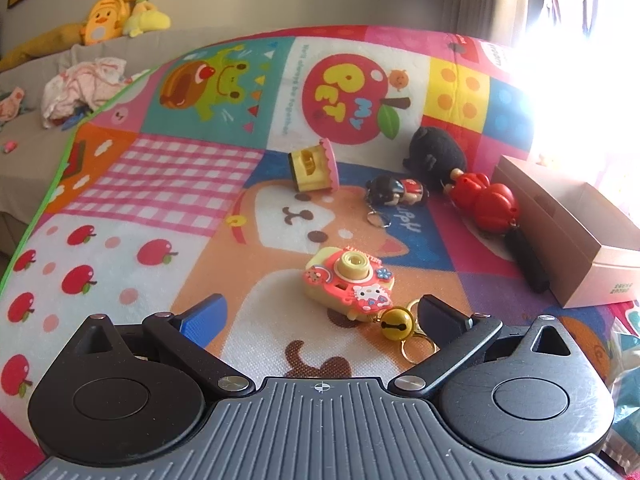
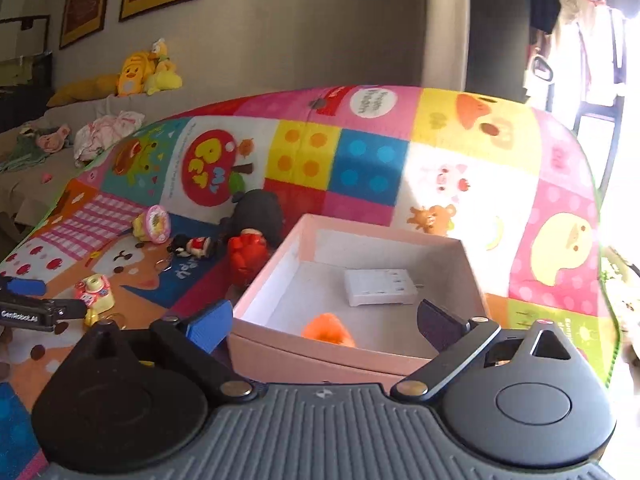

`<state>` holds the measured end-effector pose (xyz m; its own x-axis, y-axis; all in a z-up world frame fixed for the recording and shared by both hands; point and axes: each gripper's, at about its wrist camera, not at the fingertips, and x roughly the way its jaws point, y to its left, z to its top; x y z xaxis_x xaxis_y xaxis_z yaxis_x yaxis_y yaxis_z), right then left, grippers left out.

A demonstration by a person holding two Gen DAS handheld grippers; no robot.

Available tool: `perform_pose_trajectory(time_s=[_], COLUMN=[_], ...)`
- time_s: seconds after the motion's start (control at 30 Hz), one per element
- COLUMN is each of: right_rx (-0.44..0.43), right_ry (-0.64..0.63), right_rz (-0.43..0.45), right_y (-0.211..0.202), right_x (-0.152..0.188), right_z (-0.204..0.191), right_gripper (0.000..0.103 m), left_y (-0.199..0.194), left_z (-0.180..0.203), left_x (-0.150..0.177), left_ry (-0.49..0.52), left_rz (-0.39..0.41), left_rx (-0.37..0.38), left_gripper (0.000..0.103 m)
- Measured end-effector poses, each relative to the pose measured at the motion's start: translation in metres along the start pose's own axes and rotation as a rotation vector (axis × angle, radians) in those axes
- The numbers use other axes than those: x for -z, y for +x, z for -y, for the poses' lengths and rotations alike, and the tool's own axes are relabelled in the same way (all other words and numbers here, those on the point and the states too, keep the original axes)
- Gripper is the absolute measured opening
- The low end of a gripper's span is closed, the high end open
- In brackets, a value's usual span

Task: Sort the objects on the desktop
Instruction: 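Lift the blue-and-white packet with the right gripper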

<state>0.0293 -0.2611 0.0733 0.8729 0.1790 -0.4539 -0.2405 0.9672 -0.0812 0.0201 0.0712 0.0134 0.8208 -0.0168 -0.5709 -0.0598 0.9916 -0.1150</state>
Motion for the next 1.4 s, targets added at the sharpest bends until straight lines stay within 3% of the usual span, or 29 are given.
perform_pose_trajectory(time_s=[0.1,0.2,0.3,0.4,0.6,0.77,0.87,0.97,1.1,1.2,1.3,1.4], right_rx=[0.114,0.104,0.081,0.125,0.063,0.055,-0.054,-0.168,-0.284,-0.317,-0.329,-0.252], right_ry=[0.16,0.344,0.363,0.297,0.205,0.148,0.095,0.023,-0.03,-0.106,-0.171,-0.231], right_rz=[-0.032,-0.115,-0.15,-0.143,-0.138,-0.09,-0.09,-0.128,-0.203,-0.223,-0.222,-0.186], right_y=[0.009,0.037,0.061,0.076,0.095,0.068,0.032,0.0,-0.025,-0.031,-0.031,-0.025], right_x=[0.007,0.019,0.021,0.014,-0.003,-0.008,0.001,0.019,0.044,0.059,0.069,0.072], right_z=[0.049,0.086,0.083,0.058,0.023,0.013,0.008,-0.003,-0.024,-0.046,-0.061,-0.065], right_gripper=[0.103,0.102,0.09,0.09,0.087,0.089,0.101,0.102,0.103,0.103,0.103,0.103], left_y=[0.0,0.0,0.0,0.001,0.001,0.002,0.006,0.014,0.032,0.047,0.049,0.039], left_z=[0.003,0.006,0.006,0.005,0.005,0.005,0.008,0.017,0.031,0.038,0.047,0.058], left_x=[0.0,0.001,0.001,0.001,0.002,0.002,0.0,-0.005,-0.015,-0.021,-0.019,-0.01], left_ry=[0.017,0.024,0.02,0.004,-0.001,0.008,0.038,0.098,0.131,0.123,0.136,0.191], left_rz=[0.001,0.003,0.002,-0.009,-0.018,-0.021,-0.042,-0.071,-0.057,-0.084,-0.116,-0.131], left_rx=[0.001,0.012,0.013,0.019,0.025,0.038,0.062,0.113,0.087,0.089,0.162,0.262], left_gripper=[0.103,0.103,0.103,0.103,0.103,0.103,0.103,0.103,0.103,0.103,0.103,0.103])
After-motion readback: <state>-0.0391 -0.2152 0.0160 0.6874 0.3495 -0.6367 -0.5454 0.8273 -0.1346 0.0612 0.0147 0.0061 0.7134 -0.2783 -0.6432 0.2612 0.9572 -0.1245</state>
